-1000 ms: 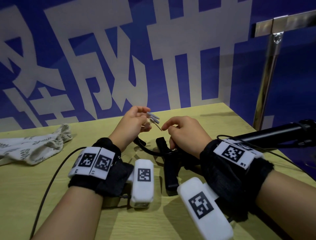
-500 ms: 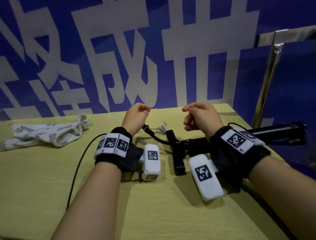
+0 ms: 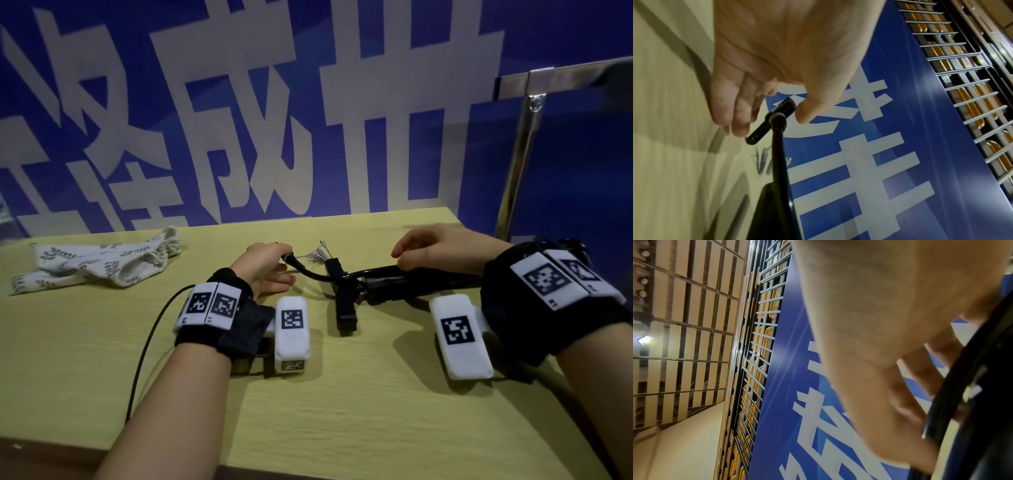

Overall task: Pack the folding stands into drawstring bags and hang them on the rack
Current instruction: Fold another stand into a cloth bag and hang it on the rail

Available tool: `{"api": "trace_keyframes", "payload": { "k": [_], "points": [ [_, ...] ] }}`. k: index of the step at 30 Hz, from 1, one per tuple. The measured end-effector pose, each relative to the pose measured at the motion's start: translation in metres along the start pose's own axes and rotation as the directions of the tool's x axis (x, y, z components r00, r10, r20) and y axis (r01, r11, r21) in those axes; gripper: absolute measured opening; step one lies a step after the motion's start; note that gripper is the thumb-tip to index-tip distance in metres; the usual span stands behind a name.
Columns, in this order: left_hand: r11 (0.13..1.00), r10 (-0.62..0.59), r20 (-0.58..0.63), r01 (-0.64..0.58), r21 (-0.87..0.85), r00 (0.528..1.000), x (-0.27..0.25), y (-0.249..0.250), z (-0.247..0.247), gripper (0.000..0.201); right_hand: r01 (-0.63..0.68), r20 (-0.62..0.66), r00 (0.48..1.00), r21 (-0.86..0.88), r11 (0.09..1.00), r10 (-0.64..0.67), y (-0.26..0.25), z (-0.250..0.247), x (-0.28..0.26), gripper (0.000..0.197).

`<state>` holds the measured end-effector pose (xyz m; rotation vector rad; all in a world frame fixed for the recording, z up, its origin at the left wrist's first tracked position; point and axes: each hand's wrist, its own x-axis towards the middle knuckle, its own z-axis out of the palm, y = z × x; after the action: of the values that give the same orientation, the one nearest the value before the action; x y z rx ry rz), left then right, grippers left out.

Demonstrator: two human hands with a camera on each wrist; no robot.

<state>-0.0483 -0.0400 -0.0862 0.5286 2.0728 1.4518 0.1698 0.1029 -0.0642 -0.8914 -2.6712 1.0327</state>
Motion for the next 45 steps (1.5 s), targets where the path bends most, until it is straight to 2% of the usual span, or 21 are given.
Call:
{"api": "trace_keyframes", "payload": {
  "k": [2,4,7,10,12,15,18,23,27,31,34,39,42,43,45],
  "points": [
    [0.999,-0.015,0.056,0.017,-0.036,0.998,-0.004,0.000,0.003,0.025,-0.019,0.073,0.997,-0.116,0.993,0.028,0.002,0.002,-0.003,0.032],
    [0.994,-0.010,0.088,0.020,-0.110,0.996,-0.007,0.001,0.008,0.022,-0.022,0.067,0.997,-0.207,0.978,0.037,0.001,0.008,-0.001,0.040],
    [0.974,0.034,0.085,-0.014,-0.228,0.996,-0.012,0.002,0.017,0.017,0.001,0.044,0.999,-0.241,0.971,0.010,0.002,0.016,0.004,0.047],
    [0.963,0.102,0.052,-0.085,-0.257,0.993,-0.015,0.005,0.021,0.024,0.032,0.053,0.998,-0.239,0.970,-0.020,0.000,0.021,0.006,0.053],
    [0.962,0.196,0.031,-0.187,-0.200,0.980,-0.016,0.006,0.021,0.028,0.047,0.045,0.998,-0.244,0.969,-0.038,-0.002,0.025,0.008,0.054],
    [0.925,0.367,0.003,-0.365,-0.107,0.930,-0.018,0.007,0.019,0.029,0.036,-0.011,0.999,-0.247,0.968,-0.040,-0.005,0.032,0.013,0.060],
    [0.877,0.477,-0.021,-0.477,-0.047,0.879,-0.019,0.008,0.015,0.026,0.014,-0.069,0.997,-0.164,0.986,-0.025,-0.005,0.035,0.015,0.079],
    [0.844,0.524,0.064,-0.528,0.093,0.849,-0.025,0.011,0.014,0.016,0.072,-0.117,0.990,-0.094,0.993,-0.083,-0.007,0.037,0.014,0.112],
    [0.802,0.491,0.109,-0.498,0.329,0.864,-0.025,0.009,0.017,0.013,0.125,-0.112,0.983,-0.163,0.979,-0.144,-0.013,0.041,0.015,0.127],
    [0.789,0.428,0.161,-0.455,0.413,0.889,-0.025,0.010,0.020,0.019,0.225,-0.046,0.969,-0.243,0.944,-0.243,-0.020,0.044,0.019,0.124],
    [0.768,0.385,0.214,-0.441,0.464,0.898,-0.025,0.009,0.025,0.021,0.274,0.023,0.959,-0.337,0.901,-0.283,-0.024,0.047,0.022,0.109],
    [0.788,0.370,0.221,-0.431,0.440,0.902,-0.020,0.006,0.025,0.019,0.251,0.013,0.966,-0.295,0.922,-0.259,-0.026,0.047,0.025,0.085],
    [0.819,0.284,0.269,-0.379,0.431,0.920,-0.020,0.007,0.017,0.022,0.210,0.014,0.976,-0.309,0.928,-0.216,-0.027,0.051,0.029,0.081],
    [0.831,0.272,0.269,-0.367,0.419,0.924,-0.018,0.009,0.011,0.025,0.197,0.010,0.979,-0.315,0.928,-0.204,-0.030,0.052,0.030,0.081],
    [0.853,0.278,0.155,-0.318,0.413,0.948,-0.012,0.008,-0.004,0.029,0.180,0.010,0.982,-0.322,0.930,-0.187,-0.037,0.056,0.033,0.079]
  ]
}}
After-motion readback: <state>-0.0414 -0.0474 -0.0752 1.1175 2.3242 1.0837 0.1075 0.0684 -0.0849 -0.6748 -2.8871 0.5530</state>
